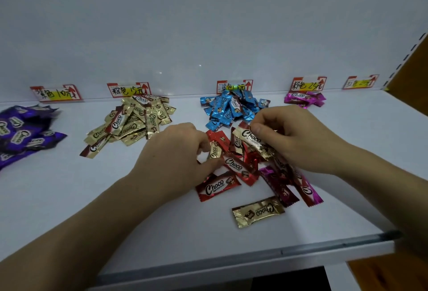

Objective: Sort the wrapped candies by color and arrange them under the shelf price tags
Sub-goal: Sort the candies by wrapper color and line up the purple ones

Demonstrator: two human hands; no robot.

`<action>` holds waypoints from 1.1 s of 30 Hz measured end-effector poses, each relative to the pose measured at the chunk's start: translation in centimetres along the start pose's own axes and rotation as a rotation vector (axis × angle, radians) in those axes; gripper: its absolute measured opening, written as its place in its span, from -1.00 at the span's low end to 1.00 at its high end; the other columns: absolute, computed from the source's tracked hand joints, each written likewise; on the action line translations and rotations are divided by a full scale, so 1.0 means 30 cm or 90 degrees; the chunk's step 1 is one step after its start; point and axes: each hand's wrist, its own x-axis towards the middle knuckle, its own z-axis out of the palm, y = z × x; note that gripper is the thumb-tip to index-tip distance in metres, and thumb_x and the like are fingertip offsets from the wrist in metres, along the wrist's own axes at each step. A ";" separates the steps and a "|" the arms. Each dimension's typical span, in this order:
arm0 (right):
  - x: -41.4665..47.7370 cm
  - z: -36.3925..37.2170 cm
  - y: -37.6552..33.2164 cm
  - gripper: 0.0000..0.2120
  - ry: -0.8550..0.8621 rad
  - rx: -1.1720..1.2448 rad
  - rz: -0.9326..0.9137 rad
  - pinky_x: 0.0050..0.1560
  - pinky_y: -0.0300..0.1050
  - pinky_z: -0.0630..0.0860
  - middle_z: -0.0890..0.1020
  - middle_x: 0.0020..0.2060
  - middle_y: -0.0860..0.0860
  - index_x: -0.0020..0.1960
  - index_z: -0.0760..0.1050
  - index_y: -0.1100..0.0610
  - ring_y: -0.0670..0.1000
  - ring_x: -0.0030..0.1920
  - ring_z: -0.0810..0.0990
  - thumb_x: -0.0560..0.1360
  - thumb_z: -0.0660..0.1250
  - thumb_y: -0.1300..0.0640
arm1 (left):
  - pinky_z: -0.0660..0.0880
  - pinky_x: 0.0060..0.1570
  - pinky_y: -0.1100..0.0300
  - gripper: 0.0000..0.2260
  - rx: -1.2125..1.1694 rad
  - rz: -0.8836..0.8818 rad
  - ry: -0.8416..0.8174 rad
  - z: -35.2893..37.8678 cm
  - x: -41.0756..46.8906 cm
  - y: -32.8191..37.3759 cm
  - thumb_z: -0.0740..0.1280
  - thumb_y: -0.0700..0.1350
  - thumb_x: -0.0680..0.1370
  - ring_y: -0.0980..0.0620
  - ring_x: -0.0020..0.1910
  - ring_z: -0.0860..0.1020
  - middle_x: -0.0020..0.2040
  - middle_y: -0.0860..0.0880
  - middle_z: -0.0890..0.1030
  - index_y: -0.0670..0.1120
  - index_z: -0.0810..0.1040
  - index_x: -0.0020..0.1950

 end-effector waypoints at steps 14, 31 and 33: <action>0.054 0.011 -0.012 -0.85 -0.061 0.162 0.114 -0.28 -0.19 0.58 0.64 -0.24 0.12 0.06 0.62 0.06 0.02 -0.37 0.64 0.57 0.36 0.26 | 0.37 -0.33 0.30 -0.89 -0.220 -0.157 -0.055 -0.072 0.011 -0.090 0.46 -0.02 0.52 0.23 -0.31 0.54 -0.28 0.13 0.61 0.07 0.60 -0.19; 0.532 0.274 -0.212 -0.96 -0.069 0.278 0.111 -0.20 -0.13 0.67 0.69 -0.30 0.13 -0.03 0.61 0.23 0.05 -0.25 0.73 0.54 0.41 0.32 | 0.50 -0.22 0.16 -0.95 -0.135 -0.380 0.106 -0.188 0.009 -0.402 0.44 -0.05 0.56 0.07 -0.18 0.57 -0.08 0.00 0.66 0.02 0.62 -0.10; 0.566 0.304 -0.223 -0.97 -0.076 0.271 0.123 -0.26 -0.16 0.63 0.69 -0.33 0.14 -0.06 0.61 0.22 0.03 -0.30 0.71 0.53 0.43 0.32 | 0.53 -0.13 0.12 -0.93 -0.138 -0.387 0.103 -0.177 0.011 -0.419 0.45 -0.02 0.54 0.05 -0.15 0.60 -0.09 0.00 0.67 0.02 0.63 -0.11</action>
